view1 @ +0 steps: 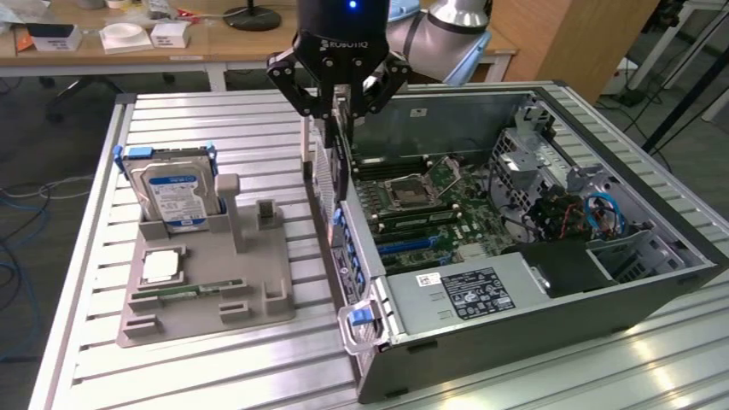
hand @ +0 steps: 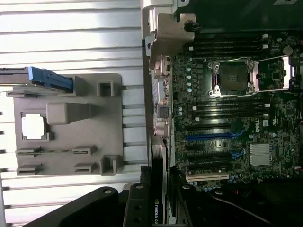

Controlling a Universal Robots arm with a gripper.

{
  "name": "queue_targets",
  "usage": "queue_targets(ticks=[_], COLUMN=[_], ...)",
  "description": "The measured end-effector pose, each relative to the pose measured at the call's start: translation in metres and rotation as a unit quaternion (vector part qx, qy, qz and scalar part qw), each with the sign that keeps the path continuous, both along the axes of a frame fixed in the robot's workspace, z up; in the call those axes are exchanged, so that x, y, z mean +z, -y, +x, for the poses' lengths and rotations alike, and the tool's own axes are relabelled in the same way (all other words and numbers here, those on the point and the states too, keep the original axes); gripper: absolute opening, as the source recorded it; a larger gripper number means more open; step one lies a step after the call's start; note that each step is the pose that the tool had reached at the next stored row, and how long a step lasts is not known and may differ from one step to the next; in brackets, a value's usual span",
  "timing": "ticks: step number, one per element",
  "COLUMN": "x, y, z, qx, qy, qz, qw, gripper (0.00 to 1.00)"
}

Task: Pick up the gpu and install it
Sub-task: 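Pick up the gpu and move the gpu toward the slot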

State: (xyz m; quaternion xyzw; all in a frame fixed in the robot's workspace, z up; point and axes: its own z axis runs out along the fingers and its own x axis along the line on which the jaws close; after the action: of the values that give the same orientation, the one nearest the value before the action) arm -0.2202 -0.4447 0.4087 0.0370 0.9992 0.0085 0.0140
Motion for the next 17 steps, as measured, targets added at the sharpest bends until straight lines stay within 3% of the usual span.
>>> queue_targets(ticks=[17], x=[0.0], y=[0.0], z=[0.0095], qx=[0.0], qy=[0.0], qz=[0.0], qw=[1.0], gripper=[0.26])
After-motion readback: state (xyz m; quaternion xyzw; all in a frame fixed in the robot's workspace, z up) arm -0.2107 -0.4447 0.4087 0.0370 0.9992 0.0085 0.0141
